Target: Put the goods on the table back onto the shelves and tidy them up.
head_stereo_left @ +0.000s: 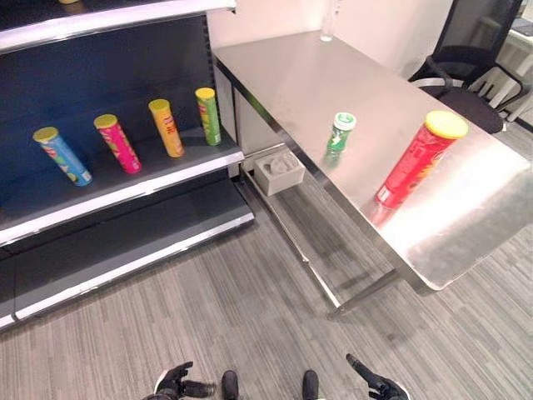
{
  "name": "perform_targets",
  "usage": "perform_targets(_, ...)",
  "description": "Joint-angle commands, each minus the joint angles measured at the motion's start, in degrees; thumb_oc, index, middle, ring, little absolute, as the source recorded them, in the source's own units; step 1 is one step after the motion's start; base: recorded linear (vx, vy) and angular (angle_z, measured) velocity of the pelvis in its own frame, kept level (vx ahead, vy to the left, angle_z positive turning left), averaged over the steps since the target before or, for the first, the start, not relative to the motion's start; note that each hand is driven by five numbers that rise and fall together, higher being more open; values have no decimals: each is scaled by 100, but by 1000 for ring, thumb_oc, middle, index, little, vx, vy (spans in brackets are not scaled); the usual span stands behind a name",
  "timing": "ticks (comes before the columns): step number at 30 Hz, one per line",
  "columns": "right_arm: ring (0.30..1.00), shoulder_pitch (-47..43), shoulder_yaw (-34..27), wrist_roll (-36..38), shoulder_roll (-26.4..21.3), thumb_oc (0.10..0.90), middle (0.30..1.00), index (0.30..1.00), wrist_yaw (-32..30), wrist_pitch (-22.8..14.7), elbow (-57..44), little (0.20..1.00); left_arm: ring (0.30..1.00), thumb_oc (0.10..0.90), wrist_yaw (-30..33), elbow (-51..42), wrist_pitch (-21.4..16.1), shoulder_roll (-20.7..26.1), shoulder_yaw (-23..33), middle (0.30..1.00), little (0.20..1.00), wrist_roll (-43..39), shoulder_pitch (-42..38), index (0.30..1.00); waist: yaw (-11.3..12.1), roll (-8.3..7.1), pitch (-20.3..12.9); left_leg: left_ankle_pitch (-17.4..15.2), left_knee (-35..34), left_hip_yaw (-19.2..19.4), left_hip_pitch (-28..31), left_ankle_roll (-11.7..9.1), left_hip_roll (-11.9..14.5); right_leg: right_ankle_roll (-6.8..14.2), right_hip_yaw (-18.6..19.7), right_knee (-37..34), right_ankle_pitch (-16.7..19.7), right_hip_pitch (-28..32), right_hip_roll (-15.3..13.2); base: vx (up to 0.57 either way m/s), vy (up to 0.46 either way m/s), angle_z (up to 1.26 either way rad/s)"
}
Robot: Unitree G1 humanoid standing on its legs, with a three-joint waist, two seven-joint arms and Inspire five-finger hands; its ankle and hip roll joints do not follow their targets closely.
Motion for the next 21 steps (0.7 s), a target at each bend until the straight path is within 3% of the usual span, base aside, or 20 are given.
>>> perform_targets(1, 900, -109, -130, 174, -377, 800, 900, 900, -176, -175, 34, 900, 900, 800, 51, -88, -226, 121, 88, 900, 900, -6, -386, 900, 82, -61, 111, -556, 340, -24, 88, -364, 274, 467, 35, 198, -743, 222, -102, 47, -190, -6)
perform_targets(8, 900, -3, -199, 347, -488, 800, 900, 900, -194, -252, -114, 900, 900, 800, 27, -213, -212, 76, 134, 900, 900, -136, -281, 900, 109, -98, 275, -583, 1155, -373, -31, -338, 512, 184, 225, 471, -1034, 377, 229, 41, -167, -11)
perform_targets(10, 900, 8, -204, 369, -527, 800, 900, 900, -226, -274, -121, 900, 900, 800, 34, -232, -232, 20, 86, 900, 900, -218, -316, 900, 136, -145, 356, -596, 1516, -949, -319, -309, 221, 106, 288, 531, -1089, 377, 247, 4, -126, 0)
perform_targets(11, 900, 8, -204, 369, -527, 800, 900, 900, -226, -274, -121, 900, 900, 800, 34, -232, -232, 20, 86, 900, 900, -218, -316, 900, 127, -146, 355, -601, 1529, -959, -329, -308, 217, 107, 278, 532, -1092, 376, 244, 63, -93, 10)
perform_targets(12, 900, 50, -208, 338, -515, 800, 900, 900, -226, -258, -86, 900, 900, 800, 32, -214, -230, -17, 93, 900, 900, -248, -312, 900, 194, -136, 313, -780, 1283, -1387, -478, -261, -115, 93, 390, 519, -1118, 387, 292, 56, -27, 11)
perform_targets(15, 900, 48, -261, 378, -530, 800, 900, 900, -244, -252, -3, 900, 900, 800, 4, -135, -222, -54, 62, 900, 900, -233, -324, 900, 218, -98, 291, -735, 1173, -1651, -630, -256, -344, 111, 455, 544, -1165, 424, 315, 97, 13, -2)
perform_targets(18, 900, 50, -282, 400, -503, 800, 900, 900, -226, -237, 34, 900, 900, 800, -2, -112, -241, -60, 79, 900, 900, -237, -287, 900, 193, -58, 226, -749, 1120, -1683, -612, -265, -380, 128, 596, 580, -1233, 445, 306, 127, 120, -29)
perform_targets(19, 900, 27, -301, 394, -450, 800, 900, 900, -234, -229, 3, 900, 900, 800, 13, -138, -254, -38, 106, 900, 900, -246, -296, 900, 153, 3, 146, -743, 943, -1346, -435, -268, -283, 176, 668, 563, -1208, 444, 214, 114, 159, -37)
perform_targets(21, 900, 19, -330, 418, -440, 800, 900, 900, -245, -231, -9, 900, 900, 800, 27, -142, -255, -30, 109, 900, 900, -241, -299, 900, 146, 15, 127, -756, 882, -1233, -367, -250, -255, 199, 701, 555, -1190, 443, 177, 103, 156, -35)
